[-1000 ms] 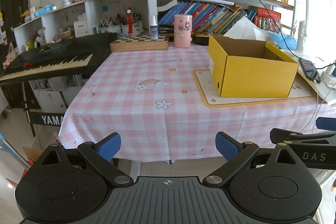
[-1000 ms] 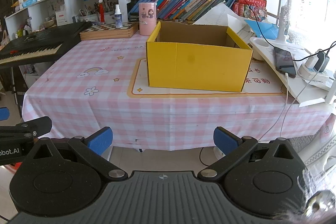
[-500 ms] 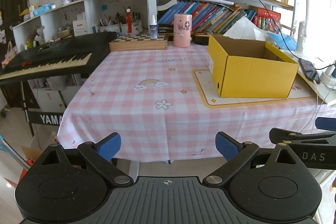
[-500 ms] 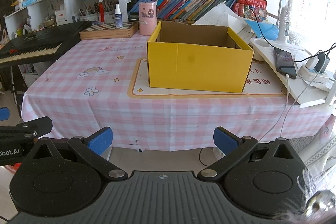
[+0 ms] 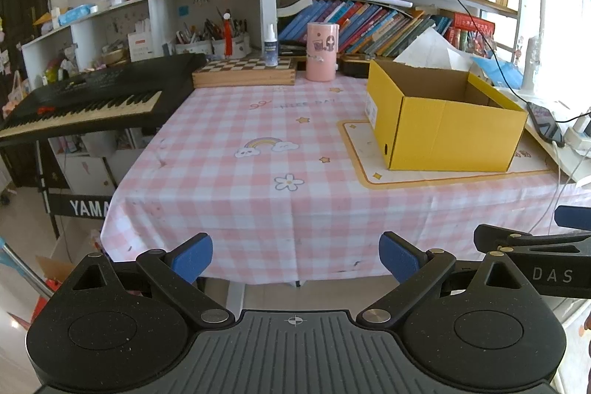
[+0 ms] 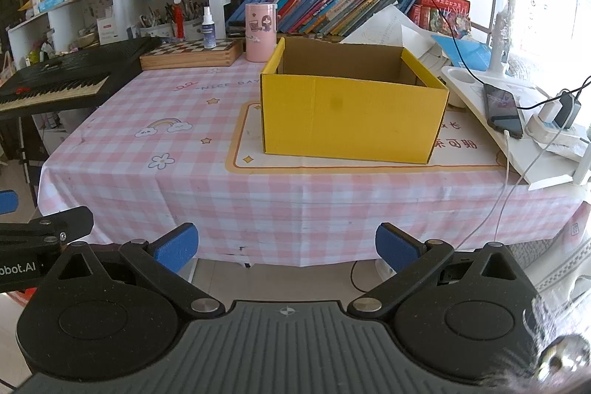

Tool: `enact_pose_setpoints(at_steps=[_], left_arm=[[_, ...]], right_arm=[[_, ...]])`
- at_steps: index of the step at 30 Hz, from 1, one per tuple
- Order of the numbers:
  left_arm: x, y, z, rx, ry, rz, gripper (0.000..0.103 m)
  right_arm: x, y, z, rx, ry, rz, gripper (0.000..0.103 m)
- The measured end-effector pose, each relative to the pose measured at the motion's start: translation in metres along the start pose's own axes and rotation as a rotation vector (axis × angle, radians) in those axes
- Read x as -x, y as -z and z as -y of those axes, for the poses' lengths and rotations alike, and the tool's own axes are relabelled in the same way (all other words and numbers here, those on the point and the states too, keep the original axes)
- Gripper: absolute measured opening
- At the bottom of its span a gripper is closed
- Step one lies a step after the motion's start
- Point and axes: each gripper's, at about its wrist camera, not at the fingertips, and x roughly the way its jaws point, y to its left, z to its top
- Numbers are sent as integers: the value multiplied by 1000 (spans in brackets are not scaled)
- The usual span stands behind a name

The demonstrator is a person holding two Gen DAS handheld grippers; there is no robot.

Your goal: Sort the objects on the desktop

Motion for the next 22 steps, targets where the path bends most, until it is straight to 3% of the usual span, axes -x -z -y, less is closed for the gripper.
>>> enact_pose_setpoints(at_steps=[2, 22], left_arm=[[-1, 0, -1, 2, -1, -4, 103], [-14, -5, -3, 32, 10, -24, 103]], right_arm=[[0, 0, 0, 0, 0, 0, 103], [-17, -4, -1, 14, -2, -40, 103]])
